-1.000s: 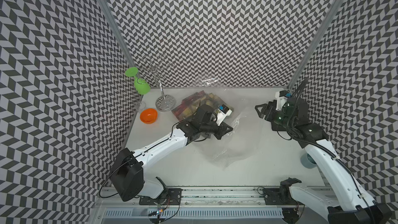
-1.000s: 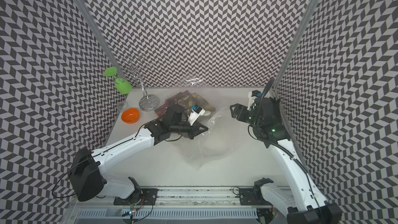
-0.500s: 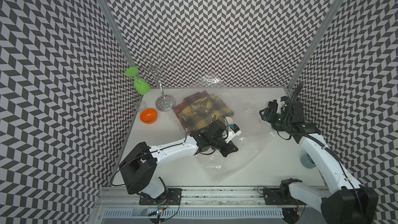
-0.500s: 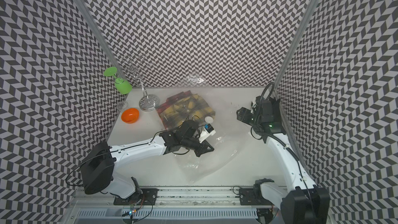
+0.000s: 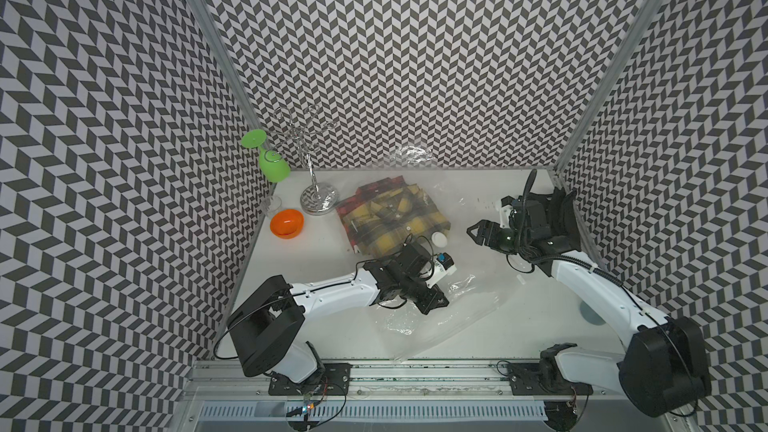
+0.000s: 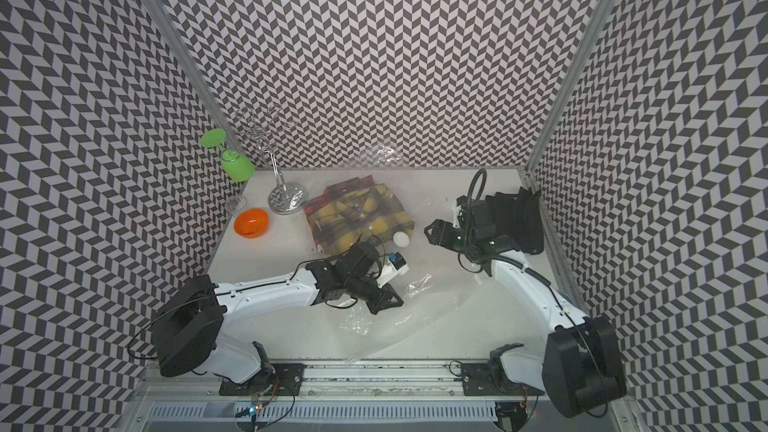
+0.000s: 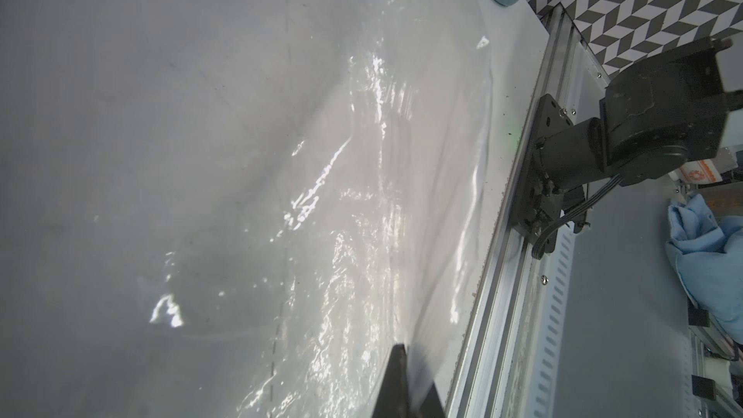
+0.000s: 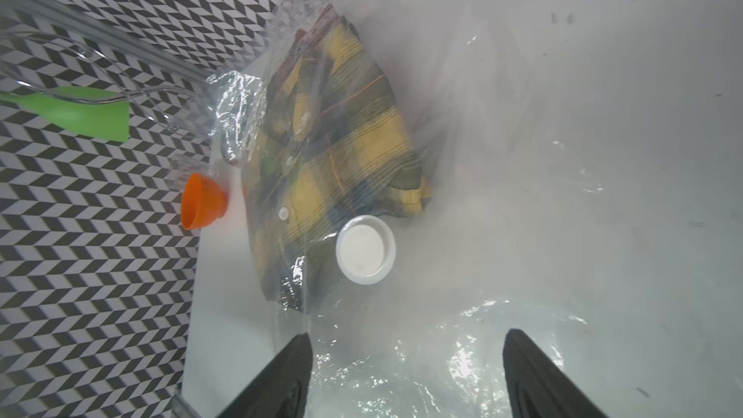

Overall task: Place the folded shirt into the vacuum bag
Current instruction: Place the shirt in the vacuum bag.

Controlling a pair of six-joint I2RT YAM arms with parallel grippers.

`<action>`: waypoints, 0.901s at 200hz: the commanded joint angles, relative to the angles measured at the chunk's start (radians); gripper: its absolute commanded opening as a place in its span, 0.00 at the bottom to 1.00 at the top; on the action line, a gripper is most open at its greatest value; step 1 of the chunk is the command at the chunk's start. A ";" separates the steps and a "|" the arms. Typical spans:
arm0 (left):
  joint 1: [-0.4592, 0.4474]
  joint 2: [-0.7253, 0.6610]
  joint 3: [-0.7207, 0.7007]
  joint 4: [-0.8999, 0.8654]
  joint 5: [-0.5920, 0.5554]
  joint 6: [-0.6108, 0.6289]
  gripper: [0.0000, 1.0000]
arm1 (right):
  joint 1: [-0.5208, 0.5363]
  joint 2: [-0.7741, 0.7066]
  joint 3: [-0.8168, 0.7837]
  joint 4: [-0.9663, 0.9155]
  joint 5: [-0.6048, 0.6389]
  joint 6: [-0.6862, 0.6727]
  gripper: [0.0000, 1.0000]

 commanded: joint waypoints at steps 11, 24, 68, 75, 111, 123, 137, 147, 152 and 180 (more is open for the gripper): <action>0.000 -0.017 0.031 0.003 -0.014 -0.011 0.00 | -0.002 -0.017 -0.001 0.065 -0.056 0.021 0.75; 0.041 -0.031 0.065 -0.022 -0.029 -0.014 0.00 | -0.012 -0.058 0.031 -0.003 0.002 -0.004 0.75; 0.129 -0.072 0.263 -0.054 -0.034 -0.015 0.00 | -0.016 -0.249 0.106 -0.106 0.079 -0.016 0.75; 0.132 -0.070 0.299 -0.064 -0.041 -0.014 0.00 | -0.015 -0.265 0.110 -0.121 0.114 -0.019 0.75; 0.148 -0.065 0.418 -0.087 -0.065 -0.014 0.00 | 0.024 -0.358 0.068 -0.168 0.107 0.063 0.31; 0.150 -0.065 0.434 -0.085 -0.066 -0.016 0.00 | 0.063 -0.382 0.050 -0.175 0.117 0.090 0.23; 0.149 -0.059 0.447 -0.085 -0.063 -0.019 0.00 | 0.135 -0.395 0.019 -0.162 0.151 0.124 0.18; 0.149 -0.054 0.452 -0.081 -0.063 -0.020 0.00 | 0.185 -0.393 -0.005 -0.149 0.183 0.147 0.14; 0.149 -0.053 0.453 -0.080 -0.065 -0.020 0.00 | 0.210 -0.390 -0.018 -0.137 0.187 0.155 0.13; 0.149 -0.052 0.462 -0.068 -0.054 -0.034 0.00 | 0.282 -0.307 -0.117 -0.007 0.134 0.202 0.13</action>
